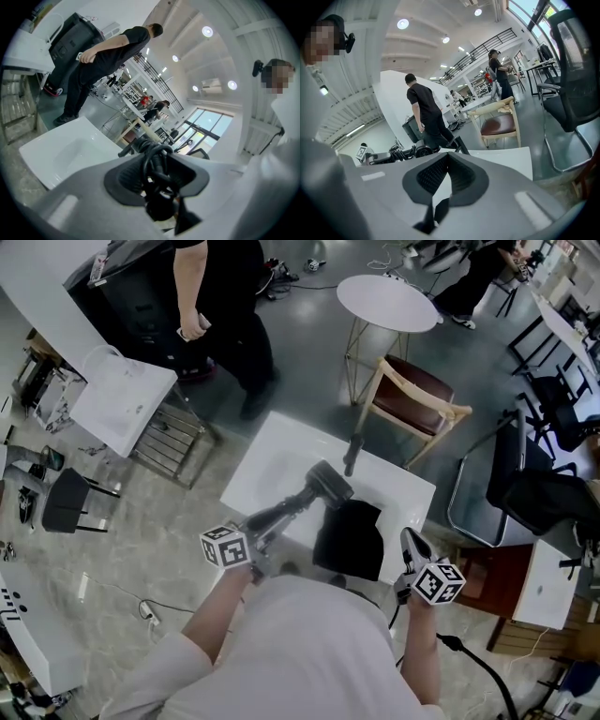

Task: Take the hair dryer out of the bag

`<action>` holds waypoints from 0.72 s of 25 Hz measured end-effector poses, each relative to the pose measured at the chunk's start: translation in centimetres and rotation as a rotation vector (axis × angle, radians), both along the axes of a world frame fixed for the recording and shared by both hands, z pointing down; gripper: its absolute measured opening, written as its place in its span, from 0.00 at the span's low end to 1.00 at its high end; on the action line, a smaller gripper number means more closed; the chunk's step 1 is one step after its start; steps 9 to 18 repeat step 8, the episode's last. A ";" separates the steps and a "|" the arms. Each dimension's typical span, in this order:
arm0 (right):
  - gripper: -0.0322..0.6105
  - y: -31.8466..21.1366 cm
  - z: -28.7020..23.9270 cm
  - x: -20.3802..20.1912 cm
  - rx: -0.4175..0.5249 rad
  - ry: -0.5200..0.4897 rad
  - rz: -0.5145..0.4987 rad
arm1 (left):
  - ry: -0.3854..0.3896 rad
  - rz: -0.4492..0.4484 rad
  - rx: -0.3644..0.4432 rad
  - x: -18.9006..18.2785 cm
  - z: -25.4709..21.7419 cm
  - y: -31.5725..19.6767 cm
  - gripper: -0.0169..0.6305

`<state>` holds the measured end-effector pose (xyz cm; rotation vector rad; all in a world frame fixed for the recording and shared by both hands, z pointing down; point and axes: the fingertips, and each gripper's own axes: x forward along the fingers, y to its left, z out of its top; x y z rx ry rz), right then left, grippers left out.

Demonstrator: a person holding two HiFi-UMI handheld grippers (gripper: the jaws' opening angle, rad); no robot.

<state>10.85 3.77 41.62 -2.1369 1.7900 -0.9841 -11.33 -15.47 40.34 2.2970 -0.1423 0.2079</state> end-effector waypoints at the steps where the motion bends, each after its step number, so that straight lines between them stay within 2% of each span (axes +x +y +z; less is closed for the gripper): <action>1: 0.06 0.0 0.0 -0.1 0.000 0.001 0.000 | 0.002 0.001 0.002 0.0 -0.1 0.0 0.25; 18: 0.06 0.1 0.0 -0.6 -0.007 -0.007 0.009 | 0.016 -0.007 -0.022 -0.2 -0.2 0.7 0.25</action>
